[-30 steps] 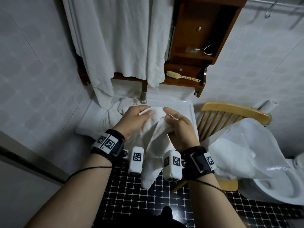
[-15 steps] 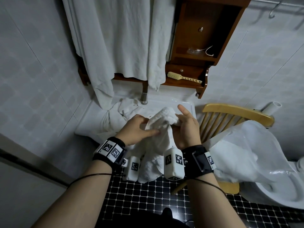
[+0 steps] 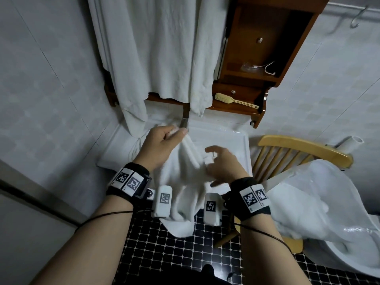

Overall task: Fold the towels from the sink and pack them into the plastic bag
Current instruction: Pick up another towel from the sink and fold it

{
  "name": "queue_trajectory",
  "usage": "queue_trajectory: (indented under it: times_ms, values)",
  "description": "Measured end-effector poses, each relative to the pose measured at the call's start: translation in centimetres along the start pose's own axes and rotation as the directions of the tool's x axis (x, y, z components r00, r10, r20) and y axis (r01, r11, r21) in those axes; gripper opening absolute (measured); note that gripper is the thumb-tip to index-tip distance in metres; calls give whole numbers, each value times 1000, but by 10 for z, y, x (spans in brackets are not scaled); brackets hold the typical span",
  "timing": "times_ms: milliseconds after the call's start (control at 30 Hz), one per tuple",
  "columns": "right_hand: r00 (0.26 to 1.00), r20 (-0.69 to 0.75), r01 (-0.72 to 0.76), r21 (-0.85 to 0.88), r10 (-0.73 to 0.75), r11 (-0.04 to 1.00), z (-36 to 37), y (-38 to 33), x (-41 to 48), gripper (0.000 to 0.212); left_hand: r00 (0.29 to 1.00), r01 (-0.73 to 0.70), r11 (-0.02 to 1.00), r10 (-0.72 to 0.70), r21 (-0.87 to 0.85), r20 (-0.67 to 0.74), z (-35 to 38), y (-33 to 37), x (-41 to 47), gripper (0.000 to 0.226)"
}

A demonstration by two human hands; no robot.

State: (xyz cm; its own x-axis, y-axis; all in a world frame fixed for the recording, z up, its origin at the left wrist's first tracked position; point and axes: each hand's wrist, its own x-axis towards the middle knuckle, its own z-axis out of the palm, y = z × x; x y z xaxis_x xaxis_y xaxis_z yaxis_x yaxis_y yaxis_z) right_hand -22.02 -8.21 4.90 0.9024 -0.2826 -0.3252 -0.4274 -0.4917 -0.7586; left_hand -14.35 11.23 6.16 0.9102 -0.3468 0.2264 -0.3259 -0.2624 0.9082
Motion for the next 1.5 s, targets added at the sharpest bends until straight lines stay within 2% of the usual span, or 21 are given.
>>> queue_trajectory:
  times_ms: [67,100,133,167,200,300,400,500,633,733,867,1033,1200,1333,1400,1500]
  values:
    - [978,177,156,-280,-108,947,0,-8,-3,36,997,-49,999,48,4,61,2,3,0,61]
    - [957,234,236,-293,-170,927,2,-13,-5,29,995,-62,998,60,15,85,2,4,1,61]
    - [940,257,287,-249,-223,925,5,-16,-7,32,993,-66,998,64,17,102,2,4,1,62]
    - [930,237,325,-168,-281,931,9,-18,-8,40,992,-65,998,62,18,111,3,3,2,62]
    - [926,155,361,-105,-344,927,13,-18,-6,41,991,-59,998,58,11,122,3,2,2,62]
    - [846,-140,508,-78,-514,858,24,-14,1,36,990,-23,1000,25,-20,141,3,-3,4,56]
    - [806,-209,567,8,-553,823,24,-9,8,24,992,25,1000,-23,-13,127,-1,-7,4,28]
    - [814,-190,567,54,-549,822,24,-7,12,12,984,75,997,-70,-26,163,-2,-9,4,11]
    - [816,-305,527,46,-490,849,26,-7,18,4,980,89,993,-75,-73,183,3,-9,4,29]
    - [807,-338,512,-8,-484,859,22,-12,22,12,982,147,985,-135,-92,131,5,-12,4,31]
    - [764,-341,541,-124,-548,832,18,-14,26,18,979,193,977,-186,-87,77,7,-17,8,19]
    - [805,-253,498,-204,-537,843,21,-14,27,31,978,205,978,-207,-43,-36,9,-19,13,15]
    - [841,-228,452,-201,-491,869,22,-17,26,31,966,255,961,-257,-110,-6,13,-13,11,16]
    - [883,-96,444,-149,-460,883,23,-19,23,20,964,266,961,-267,-71,-3,11,-20,12,25]
    - [884,-6,466,-65,-468,882,20,-20,21,19,957,291,953,-290,-87,18,8,-18,10,27]
    - [859,181,412,312,-480,856,14,-22,11,20,955,295,945,-291,-142,51,6,-15,7,24]
